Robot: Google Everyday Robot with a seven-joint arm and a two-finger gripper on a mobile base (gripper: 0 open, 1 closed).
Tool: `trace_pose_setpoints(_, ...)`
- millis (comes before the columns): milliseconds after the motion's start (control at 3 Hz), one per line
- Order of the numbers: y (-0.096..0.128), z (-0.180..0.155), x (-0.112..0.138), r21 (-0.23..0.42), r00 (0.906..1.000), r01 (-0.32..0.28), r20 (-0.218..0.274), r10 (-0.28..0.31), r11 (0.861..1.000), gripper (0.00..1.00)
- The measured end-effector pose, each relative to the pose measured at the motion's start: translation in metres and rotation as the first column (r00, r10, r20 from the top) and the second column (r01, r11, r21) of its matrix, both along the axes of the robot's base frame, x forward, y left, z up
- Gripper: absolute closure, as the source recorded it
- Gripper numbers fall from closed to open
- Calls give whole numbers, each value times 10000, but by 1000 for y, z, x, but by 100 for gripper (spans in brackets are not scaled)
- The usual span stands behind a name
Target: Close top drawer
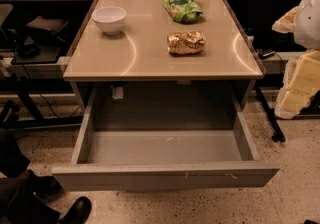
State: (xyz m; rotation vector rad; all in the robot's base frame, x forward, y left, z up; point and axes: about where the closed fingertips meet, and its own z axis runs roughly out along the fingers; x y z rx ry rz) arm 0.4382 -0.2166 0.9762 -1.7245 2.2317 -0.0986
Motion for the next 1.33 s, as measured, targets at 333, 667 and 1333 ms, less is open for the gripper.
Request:
trace_pose_setpoints(333,0,0,0,2,10000,1,1,-1,10000,0)
trace_pose_setpoints(667,-4,-4,-7,167,9999,114,52,-115,9998,0)
trace_pose_setpoints(1333,-58,-47,-47,481,9958,881,-294,-868,9949,0)
